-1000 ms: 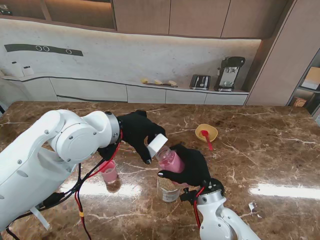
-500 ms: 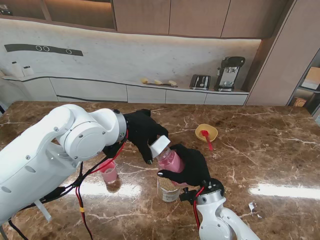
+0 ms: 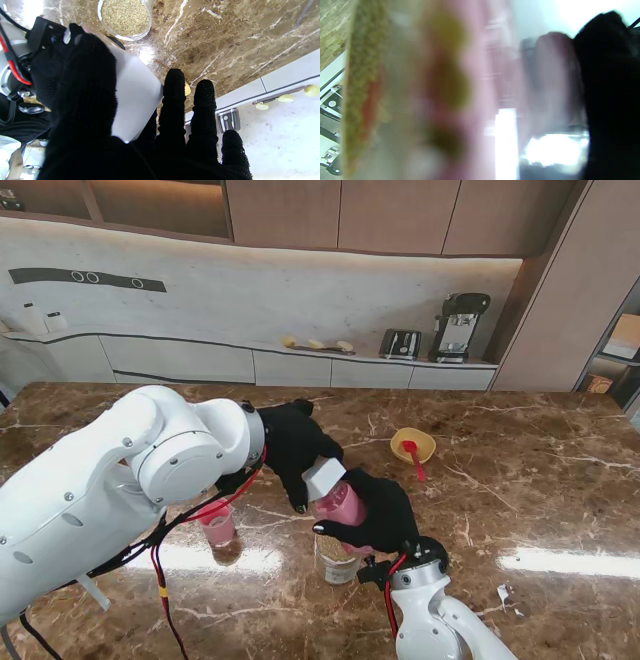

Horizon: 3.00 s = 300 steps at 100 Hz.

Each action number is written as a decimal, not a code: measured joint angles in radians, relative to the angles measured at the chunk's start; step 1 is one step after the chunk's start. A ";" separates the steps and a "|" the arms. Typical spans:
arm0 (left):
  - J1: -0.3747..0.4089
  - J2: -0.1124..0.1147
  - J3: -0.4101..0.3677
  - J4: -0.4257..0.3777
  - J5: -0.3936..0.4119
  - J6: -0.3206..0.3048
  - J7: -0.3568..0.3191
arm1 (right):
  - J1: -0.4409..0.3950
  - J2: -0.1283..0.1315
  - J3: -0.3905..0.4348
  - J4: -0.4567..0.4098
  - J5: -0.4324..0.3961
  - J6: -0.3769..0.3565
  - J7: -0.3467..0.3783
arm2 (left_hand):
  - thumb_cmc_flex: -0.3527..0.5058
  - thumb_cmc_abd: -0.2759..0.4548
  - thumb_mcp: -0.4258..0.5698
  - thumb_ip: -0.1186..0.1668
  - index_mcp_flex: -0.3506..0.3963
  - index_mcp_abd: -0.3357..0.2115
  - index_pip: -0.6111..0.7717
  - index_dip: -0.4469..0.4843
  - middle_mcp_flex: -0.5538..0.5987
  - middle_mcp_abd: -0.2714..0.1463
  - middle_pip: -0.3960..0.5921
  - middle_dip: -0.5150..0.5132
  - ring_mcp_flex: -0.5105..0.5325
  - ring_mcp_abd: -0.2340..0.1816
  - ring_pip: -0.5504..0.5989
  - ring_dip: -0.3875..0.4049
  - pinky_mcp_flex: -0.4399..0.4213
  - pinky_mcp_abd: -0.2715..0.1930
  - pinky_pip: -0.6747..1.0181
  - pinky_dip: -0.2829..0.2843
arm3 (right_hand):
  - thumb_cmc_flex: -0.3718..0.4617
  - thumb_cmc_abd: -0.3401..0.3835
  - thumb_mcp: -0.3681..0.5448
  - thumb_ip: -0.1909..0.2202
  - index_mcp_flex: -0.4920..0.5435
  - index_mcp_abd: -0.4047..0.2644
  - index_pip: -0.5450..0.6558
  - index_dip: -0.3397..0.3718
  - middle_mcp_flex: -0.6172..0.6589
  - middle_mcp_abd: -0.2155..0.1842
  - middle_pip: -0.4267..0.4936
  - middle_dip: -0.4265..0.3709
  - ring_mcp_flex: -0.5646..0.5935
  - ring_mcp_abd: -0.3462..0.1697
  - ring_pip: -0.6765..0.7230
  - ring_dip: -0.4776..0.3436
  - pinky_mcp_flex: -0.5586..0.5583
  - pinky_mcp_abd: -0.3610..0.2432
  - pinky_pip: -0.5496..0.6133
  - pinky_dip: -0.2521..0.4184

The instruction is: Measure grain into the airtight container

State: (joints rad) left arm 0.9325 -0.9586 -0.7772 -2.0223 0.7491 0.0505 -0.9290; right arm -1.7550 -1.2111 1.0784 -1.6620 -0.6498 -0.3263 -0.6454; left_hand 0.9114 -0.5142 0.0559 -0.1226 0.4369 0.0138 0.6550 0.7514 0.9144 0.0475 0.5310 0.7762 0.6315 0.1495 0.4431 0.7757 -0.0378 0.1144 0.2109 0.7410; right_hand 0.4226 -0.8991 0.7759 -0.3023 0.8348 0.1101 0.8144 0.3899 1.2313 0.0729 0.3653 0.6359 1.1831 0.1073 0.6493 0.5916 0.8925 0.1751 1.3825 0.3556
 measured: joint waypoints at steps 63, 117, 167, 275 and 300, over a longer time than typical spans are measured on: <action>0.094 -0.014 -0.037 -0.005 0.065 -0.105 0.141 | -0.001 -0.007 -0.009 0.002 0.081 0.001 0.026 | -0.113 -0.145 0.311 -0.036 0.095 0.008 0.023 -0.262 0.112 0.023 -0.007 0.130 0.080 0.029 0.054 0.043 -0.009 0.002 0.188 -0.136 | 0.000 0.000 -0.018 0.000 0.019 -0.005 0.000 0.000 0.003 0.001 0.015 0.000 0.002 0.007 0.001 0.000 0.002 0.004 0.001 0.000; 0.090 -0.015 -0.032 -0.001 0.058 -0.150 0.160 | -0.005 -0.013 -0.008 0.008 0.104 -0.006 0.026 | -0.093 -0.148 0.342 -0.046 0.120 0.008 -0.028 -0.417 0.107 0.045 -0.105 0.247 0.023 0.029 0.054 0.066 -0.021 0.002 0.162 -0.136 | 0.000 0.000 -0.030 0.000 0.029 -0.012 0.000 0.000 0.004 0.002 0.028 0.001 0.008 0.015 0.002 0.000 0.001 0.014 0.001 -0.001; 0.087 -0.016 -0.039 0.023 0.040 -0.252 0.205 | -0.005 -0.014 -0.007 0.015 0.100 -0.015 0.012 | -0.081 -0.167 0.370 -0.047 0.136 0.034 -0.031 -0.415 0.082 0.089 -0.154 0.259 0.007 0.029 0.053 0.070 -0.021 0.002 0.152 -0.123 | -0.001 0.000 -0.047 0.000 0.030 -0.012 0.019 0.000 0.004 0.003 0.035 0.012 0.010 0.016 0.002 0.000 0.000 0.014 0.001 -0.002; 0.115 -0.019 -0.068 0.012 -0.084 -0.168 0.229 | 0.001 -0.020 -0.015 0.013 0.123 -0.023 0.007 | -0.082 -0.171 0.308 -0.048 0.161 0.036 -0.035 -0.384 -0.025 0.219 -0.050 -0.193 -0.044 0.039 -0.083 -0.081 -0.022 0.013 0.151 -0.099 | -0.002 -0.001 -0.078 0.000 0.030 -0.035 0.043 0.000 0.009 0.001 0.043 0.025 0.010 0.016 0.002 0.000 -0.004 0.014 -0.004 -0.016; 0.145 -0.023 -0.088 0.016 -0.220 -0.030 0.242 | 0.014 -0.028 -0.014 0.048 0.125 -0.104 -0.016 | -0.082 -0.171 0.308 -0.048 0.160 0.034 -0.036 -0.359 -0.040 0.252 -0.135 -0.258 -0.044 0.068 -0.099 -0.106 -0.022 0.025 0.160 -0.099 | -0.002 -0.002 -0.079 0.000 0.030 -0.033 0.047 0.000 0.010 0.001 0.043 0.025 0.010 0.016 0.002 0.000 -0.004 0.014 -0.005 -0.016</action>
State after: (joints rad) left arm 1.0773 -0.9813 -0.8650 -2.0067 0.5288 0.0202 -0.6873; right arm -1.7414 -1.2391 1.0640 -1.6138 -0.5244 -0.4307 -0.6612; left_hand 0.8296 -0.6857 0.3644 -0.1705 0.5969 0.0474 0.6194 0.3924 0.8743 0.2994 0.3963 0.5186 0.5879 0.2172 0.3439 0.6693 -0.0594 0.1391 0.3705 0.6422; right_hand 0.4205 -0.9010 0.6972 -0.3023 0.8648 0.0775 0.8615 0.3903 1.2410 0.0739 0.4079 0.6606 1.1931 0.1229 0.6514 0.5918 0.8886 0.1894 1.3780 0.3400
